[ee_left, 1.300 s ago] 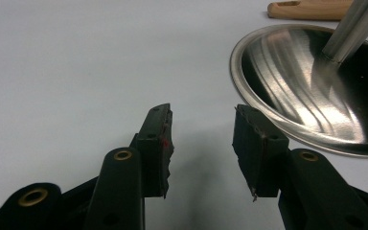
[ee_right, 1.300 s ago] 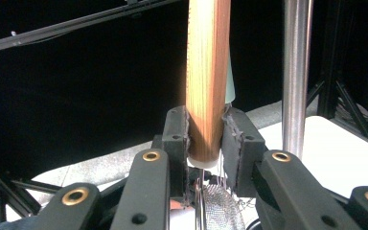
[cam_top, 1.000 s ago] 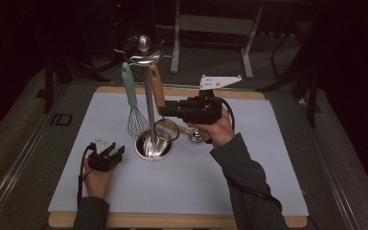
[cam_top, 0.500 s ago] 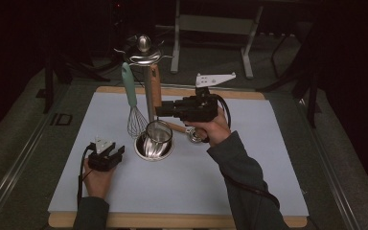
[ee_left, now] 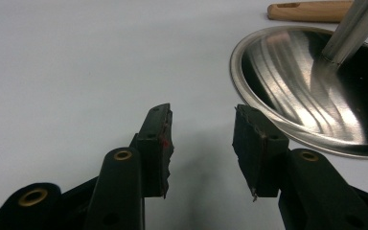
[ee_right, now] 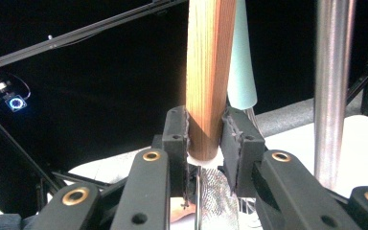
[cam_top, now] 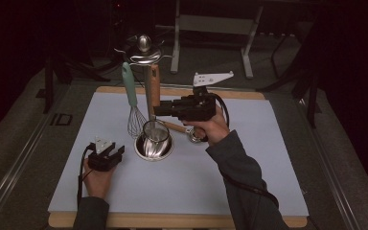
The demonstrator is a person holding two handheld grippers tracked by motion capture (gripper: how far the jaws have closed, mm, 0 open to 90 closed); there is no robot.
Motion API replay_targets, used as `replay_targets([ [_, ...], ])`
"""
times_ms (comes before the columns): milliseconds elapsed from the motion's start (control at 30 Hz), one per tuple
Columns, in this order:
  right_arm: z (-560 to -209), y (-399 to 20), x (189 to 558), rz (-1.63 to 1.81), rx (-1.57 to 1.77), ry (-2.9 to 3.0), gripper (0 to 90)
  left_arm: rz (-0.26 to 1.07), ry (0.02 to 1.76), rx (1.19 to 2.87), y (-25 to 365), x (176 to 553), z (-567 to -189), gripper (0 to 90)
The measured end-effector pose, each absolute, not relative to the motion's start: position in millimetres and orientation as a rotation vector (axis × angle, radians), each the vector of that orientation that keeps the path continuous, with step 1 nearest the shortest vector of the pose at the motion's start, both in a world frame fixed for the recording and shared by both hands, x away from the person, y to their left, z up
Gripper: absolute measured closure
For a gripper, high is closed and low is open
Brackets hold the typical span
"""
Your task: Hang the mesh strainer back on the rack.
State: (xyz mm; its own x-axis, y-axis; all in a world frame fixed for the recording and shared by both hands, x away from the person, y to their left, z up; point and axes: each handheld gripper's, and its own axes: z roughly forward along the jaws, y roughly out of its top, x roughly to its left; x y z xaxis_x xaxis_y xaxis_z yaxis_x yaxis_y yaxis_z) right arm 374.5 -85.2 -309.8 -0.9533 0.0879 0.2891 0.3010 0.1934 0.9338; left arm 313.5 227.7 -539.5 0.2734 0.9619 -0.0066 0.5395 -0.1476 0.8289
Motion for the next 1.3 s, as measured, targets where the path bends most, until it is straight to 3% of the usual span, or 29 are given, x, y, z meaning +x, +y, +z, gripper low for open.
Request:
replay_targets([
  [600, -317, -102, 388, -1.901, -0.437, -2.176, 70.8, 0.719, 1.365, 1.8, 228, 314, -540, 58.1],
  [733, -317, -104, 386, -1.901, -0.468, -2.237, 66.8, 0.721, 1.364, 1.8, 227, 313, -540, 58.1],
  [1300, -315, -113, 373, -1.847, -0.578, -2.53, 66.8, 0.725, 1.364, 1.8, 227, 314, -540, 58.1],
])
